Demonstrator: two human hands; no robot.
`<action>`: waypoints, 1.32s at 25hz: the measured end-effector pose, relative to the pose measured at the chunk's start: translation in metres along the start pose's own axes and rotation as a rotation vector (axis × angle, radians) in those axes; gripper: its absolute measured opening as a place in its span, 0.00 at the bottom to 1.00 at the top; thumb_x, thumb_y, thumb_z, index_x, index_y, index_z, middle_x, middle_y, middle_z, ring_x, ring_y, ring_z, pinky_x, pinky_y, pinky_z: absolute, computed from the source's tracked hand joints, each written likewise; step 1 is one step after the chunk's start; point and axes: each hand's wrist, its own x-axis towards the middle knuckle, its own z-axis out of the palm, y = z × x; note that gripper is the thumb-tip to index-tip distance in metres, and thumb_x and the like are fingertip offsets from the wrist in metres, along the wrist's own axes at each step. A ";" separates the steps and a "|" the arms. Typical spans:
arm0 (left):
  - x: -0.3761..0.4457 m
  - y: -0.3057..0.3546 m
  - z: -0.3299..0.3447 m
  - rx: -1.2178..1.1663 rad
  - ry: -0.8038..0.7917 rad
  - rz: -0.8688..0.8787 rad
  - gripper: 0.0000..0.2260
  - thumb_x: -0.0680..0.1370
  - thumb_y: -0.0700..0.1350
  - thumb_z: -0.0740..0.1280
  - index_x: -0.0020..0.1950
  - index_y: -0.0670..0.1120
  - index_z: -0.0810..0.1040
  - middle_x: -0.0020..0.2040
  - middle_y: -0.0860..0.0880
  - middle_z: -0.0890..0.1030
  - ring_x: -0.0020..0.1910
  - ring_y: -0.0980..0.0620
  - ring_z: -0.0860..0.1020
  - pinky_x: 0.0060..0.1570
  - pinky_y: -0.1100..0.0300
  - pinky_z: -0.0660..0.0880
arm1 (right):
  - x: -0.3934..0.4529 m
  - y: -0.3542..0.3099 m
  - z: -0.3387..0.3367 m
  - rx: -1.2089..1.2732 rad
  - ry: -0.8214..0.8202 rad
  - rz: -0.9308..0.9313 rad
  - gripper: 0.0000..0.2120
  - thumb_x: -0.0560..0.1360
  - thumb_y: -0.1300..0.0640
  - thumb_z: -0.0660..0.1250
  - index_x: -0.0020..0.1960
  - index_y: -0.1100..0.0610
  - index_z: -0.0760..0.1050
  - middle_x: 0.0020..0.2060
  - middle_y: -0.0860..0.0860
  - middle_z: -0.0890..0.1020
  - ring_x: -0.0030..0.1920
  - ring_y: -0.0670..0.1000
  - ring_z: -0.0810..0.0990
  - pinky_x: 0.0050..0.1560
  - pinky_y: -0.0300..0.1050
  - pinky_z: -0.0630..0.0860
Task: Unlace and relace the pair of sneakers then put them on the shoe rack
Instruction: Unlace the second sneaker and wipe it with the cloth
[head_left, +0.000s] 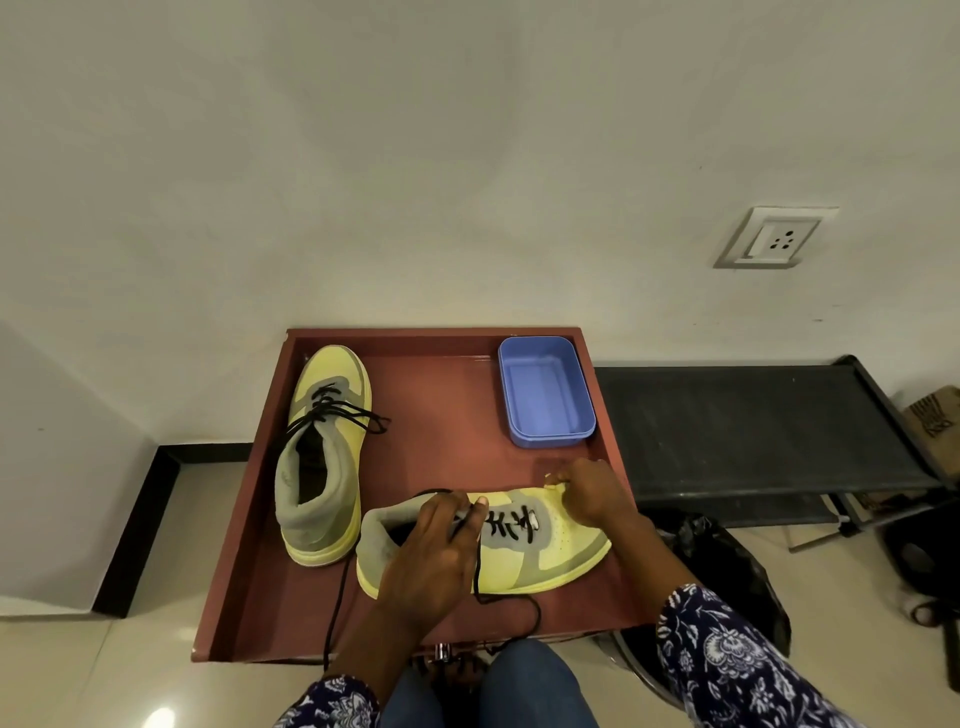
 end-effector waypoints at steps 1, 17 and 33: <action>0.000 0.000 0.000 -0.002 0.000 0.001 0.17 0.73 0.43 0.57 0.57 0.42 0.78 0.53 0.43 0.73 0.54 0.47 0.69 0.44 0.56 0.80 | -0.001 -0.010 0.002 0.020 0.008 -0.035 0.17 0.76 0.68 0.59 0.62 0.59 0.76 0.61 0.54 0.78 0.61 0.56 0.76 0.63 0.44 0.71; 0.000 0.009 -0.002 0.128 -0.028 -0.058 0.18 0.71 0.42 0.56 0.54 0.42 0.82 0.49 0.41 0.80 0.53 0.48 0.69 0.42 0.57 0.80 | -0.021 0.017 0.005 0.027 0.068 -0.002 0.19 0.75 0.66 0.58 0.64 0.57 0.74 0.64 0.54 0.77 0.64 0.55 0.74 0.65 0.40 0.66; 0.013 0.057 -0.019 -0.044 -0.232 -0.745 0.13 0.78 0.46 0.60 0.61 0.44 0.73 0.60 0.46 0.74 0.59 0.47 0.71 0.55 0.56 0.70 | -0.059 0.029 0.004 0.583 0.249 0.190 0.19 0.73 0.72 0.57 0.57 0.62 0.79 0.58 0.57 0.80 0.63 0.56 0.76 0.65 0.45 0.69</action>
